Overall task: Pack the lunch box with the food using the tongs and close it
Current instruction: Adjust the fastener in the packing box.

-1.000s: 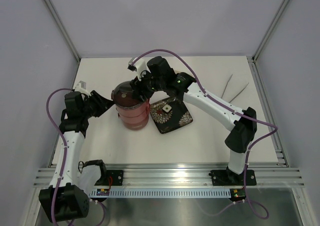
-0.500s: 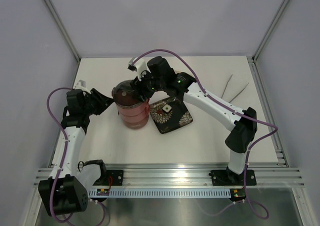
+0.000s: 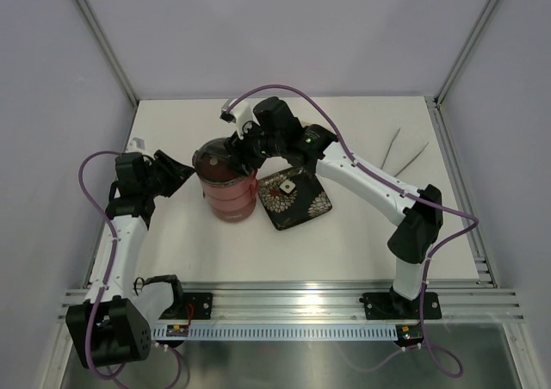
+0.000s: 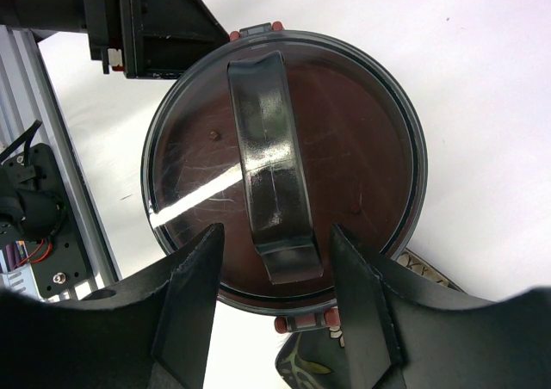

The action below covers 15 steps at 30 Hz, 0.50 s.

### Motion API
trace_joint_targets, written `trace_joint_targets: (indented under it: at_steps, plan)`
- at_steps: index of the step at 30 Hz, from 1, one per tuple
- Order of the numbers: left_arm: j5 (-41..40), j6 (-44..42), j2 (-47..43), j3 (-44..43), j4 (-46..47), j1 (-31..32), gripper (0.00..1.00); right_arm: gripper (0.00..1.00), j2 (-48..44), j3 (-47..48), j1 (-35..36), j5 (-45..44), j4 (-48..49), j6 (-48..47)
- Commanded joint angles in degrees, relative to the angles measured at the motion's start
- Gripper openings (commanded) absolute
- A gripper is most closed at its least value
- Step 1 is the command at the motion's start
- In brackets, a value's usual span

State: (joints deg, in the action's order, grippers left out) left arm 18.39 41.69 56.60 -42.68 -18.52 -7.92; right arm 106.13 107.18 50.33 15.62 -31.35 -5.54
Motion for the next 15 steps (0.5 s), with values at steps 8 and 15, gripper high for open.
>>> trace_joint_targets:
  at_steps: [8,15]
  plan:
    - [8.6,-4.6,-6.1,0.0,-0.4,0.1,0.5,0.6,-0.1,-1.3,0.7,-0.1,-5.6,0.5]
    - [18.9,-6.9,-2.7,-0.7,0.0,0.1,0.53,0.61,-0.7,-2.3,0.6,1.0,-7.3,-0.8]
